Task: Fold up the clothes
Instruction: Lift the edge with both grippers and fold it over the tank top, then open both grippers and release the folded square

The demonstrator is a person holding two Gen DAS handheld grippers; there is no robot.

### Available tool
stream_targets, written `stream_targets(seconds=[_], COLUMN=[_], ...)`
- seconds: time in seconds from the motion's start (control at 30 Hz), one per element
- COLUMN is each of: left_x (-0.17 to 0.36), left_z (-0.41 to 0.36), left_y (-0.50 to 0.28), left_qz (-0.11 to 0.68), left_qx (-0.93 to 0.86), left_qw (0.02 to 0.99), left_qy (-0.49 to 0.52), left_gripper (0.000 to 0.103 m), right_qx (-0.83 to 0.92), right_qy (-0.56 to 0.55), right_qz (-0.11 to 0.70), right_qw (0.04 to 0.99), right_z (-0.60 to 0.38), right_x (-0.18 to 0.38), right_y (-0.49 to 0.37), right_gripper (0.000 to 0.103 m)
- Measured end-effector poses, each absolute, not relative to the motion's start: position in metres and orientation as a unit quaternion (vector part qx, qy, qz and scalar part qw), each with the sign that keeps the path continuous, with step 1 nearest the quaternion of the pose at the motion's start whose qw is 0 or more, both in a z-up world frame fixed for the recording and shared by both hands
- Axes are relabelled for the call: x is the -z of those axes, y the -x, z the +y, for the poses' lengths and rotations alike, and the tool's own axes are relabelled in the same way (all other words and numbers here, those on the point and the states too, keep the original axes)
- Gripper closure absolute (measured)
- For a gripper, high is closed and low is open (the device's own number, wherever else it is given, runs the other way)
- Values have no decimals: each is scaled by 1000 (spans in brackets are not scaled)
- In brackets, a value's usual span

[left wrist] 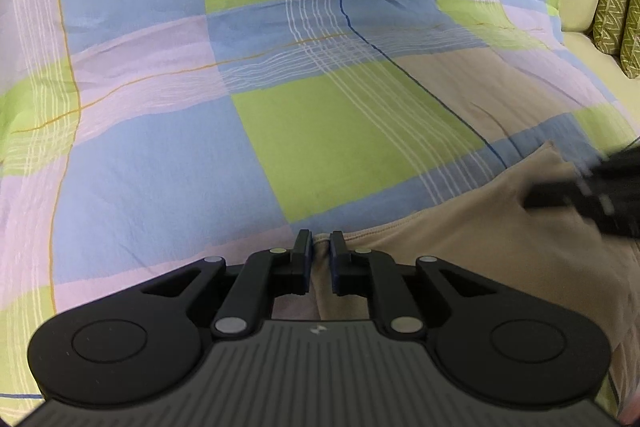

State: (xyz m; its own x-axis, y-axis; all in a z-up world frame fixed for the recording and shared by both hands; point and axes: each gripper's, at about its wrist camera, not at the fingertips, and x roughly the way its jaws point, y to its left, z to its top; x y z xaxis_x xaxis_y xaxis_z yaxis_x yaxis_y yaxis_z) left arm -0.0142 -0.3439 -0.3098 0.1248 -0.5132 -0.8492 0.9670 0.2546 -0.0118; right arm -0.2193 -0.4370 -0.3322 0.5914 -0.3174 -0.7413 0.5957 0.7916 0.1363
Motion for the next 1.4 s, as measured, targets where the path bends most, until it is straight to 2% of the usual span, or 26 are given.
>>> stream_targets(seconds=[0.1,0.17,0.37,0.43,0.6,0.7,0.9,1.07,1.13,1.23,1.4], left_x=[302,293,266,275,292,275,264,311,311,292,286], left_z=[-344,-342,-327,-325,-321,-306,-279,-268,-269,-265,-249], left_y=[16,17,40,55,64,68,118,142,141,138,136], left_qz=[373,362,361,368,372,369,344,351,353,366,399], left_qx=[530,525,556,564,536,530,547,532,528,518,487], left_qw=[697,705,691,674,679,696,688,678,682,697,711], left_qy=[-307,-310,-287,-304,-337,-314,-331,-366,-363,-335,-312], left_gripper=[86,87,87,87,87,87,87,87,87,87,84], right_qx=[326,343,261,229,297,346,250,236,241,233,208], right_qy=[-177,-179,-198,-220,-228,-227,-238,-215,-213,-206,-213], right_qz=[381,374,321,317,347,339,317,368,369,359,338], right_qw=[847,843,889,894,860,845,883,873,872,880,893], right_z=[-443,-445,-432,-436,-463,-471,-404,-367,-370,-369,-360], right_x=[334,324,309,319,337,324,302,338,340,330,318], right_y=[251,266,257,243,256,297,313,296,299,306,313], right_gripper=[103,99,99,99,103,96,97,98,103,96,96])
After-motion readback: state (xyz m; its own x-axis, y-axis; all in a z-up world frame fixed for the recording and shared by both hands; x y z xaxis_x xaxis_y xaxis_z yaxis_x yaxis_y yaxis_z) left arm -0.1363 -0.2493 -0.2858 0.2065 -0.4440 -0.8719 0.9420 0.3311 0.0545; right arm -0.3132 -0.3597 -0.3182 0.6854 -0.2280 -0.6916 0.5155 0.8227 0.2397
